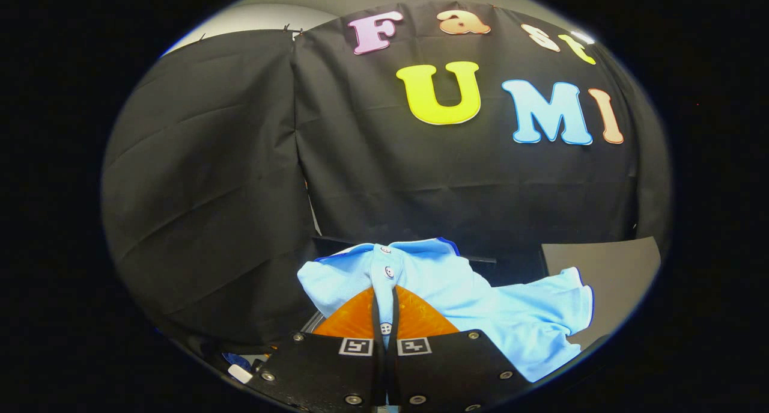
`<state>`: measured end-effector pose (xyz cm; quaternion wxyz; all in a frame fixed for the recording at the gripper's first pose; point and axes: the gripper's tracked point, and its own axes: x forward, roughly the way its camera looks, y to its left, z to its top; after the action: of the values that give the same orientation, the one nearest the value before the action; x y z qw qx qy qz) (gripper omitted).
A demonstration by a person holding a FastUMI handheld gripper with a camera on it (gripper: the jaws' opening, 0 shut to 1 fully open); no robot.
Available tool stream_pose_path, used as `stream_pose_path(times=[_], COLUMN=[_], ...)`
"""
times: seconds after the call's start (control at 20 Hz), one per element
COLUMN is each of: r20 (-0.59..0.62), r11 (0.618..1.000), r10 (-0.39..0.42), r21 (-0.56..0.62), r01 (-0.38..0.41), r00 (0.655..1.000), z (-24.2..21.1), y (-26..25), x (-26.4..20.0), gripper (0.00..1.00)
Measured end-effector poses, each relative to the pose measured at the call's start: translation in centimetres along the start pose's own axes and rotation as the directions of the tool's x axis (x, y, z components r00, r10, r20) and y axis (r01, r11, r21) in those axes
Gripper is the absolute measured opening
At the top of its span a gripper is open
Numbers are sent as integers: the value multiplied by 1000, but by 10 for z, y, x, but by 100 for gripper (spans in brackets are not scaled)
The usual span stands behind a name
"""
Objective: Put the clothes into the washing machine and then close the washing machine lid.
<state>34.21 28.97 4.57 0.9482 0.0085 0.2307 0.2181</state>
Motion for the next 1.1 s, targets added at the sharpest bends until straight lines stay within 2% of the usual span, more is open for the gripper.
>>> stream_pose_path(times=[0.55, 0.85, 1.1], r20=[-83, -124, -171], r11=[999, 999, 996], r10=[13, -41, -87], r21=[31, -5, 11], r01=[-10, 40, 91], r00=[996, 991, 981], z=[-61, -98, -130], y=[34, 38, 33], x=[47, 75, 93], gripper=[1, 1, 1])
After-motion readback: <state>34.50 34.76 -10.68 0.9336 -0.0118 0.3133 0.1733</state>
